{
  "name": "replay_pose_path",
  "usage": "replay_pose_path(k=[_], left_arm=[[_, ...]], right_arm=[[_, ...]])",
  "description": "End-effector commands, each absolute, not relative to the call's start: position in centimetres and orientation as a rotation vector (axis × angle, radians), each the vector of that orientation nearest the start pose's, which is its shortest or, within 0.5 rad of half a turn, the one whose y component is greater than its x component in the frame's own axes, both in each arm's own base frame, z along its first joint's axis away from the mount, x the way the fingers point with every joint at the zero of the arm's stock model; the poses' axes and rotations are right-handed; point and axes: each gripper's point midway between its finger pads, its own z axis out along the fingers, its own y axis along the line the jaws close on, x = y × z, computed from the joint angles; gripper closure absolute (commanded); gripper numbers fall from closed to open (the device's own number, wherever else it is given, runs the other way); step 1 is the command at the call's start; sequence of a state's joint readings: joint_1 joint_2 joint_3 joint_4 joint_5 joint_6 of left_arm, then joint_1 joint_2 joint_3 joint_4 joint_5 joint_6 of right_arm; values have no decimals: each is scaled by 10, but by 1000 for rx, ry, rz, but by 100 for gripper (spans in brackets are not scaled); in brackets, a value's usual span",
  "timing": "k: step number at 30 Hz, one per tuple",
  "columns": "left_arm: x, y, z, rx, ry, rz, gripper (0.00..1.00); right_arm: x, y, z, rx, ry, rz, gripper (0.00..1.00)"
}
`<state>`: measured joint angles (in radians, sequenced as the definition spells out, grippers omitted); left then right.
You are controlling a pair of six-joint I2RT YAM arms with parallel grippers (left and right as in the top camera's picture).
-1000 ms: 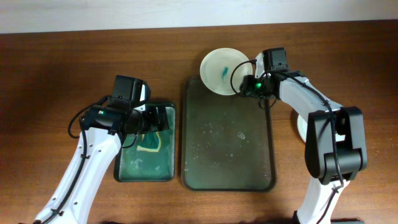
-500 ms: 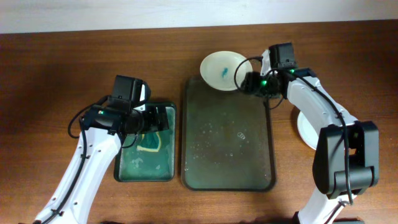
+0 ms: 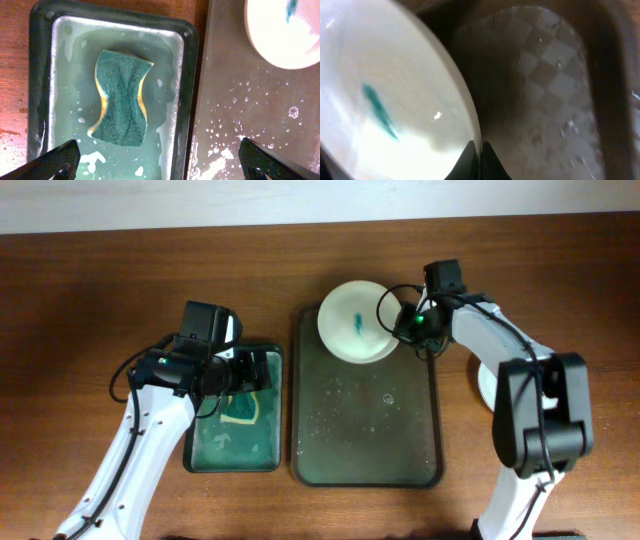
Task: Clean dirty plates on tray and stack at the side
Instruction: 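Grasp the rim of the last plate and pull it onto the tray, then grasp the sponge in the basin with the left gripper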
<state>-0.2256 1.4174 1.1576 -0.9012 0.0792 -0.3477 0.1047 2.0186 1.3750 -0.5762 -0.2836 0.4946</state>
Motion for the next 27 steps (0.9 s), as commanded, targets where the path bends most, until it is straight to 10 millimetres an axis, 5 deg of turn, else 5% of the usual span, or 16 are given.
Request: replay_pose_path(k=[1,4,6,9,12,15,19,22,24,27], left_arm=[[321,-87,149,-145,2741,-277,1],[321,-87,149,-145,2741,-277,1],[321,-87,149,-145,2741,-277,1],[321,-87,149,-144,2741,-277,0],[321,-87,149,-145,2742,-277,0],[322,-87,150,-145,2737,-281,1],[322,-86,150,-144,2736,-267,0],[322,-66,123,-176,2789,-91,16],[320,-63,87,-181,2884,-36,35],[328,-65,41,-184,2961,1,32]], right_arm=[[424,88,88,310,2764,481,96],[358,62,89,389,2988,258,96],[320,59,72,418,3133,209,96],[291,72,42,523,3207,328,96],[285,100,35,527,3195,620,86],[298,101,42,513,3142,624,75],[330,85,76,118,3007,462,73],[333,84,91,12,2955,443,73],[331,84,90,14,2963,442,73],[331,84,90,14,2963,442,72]])
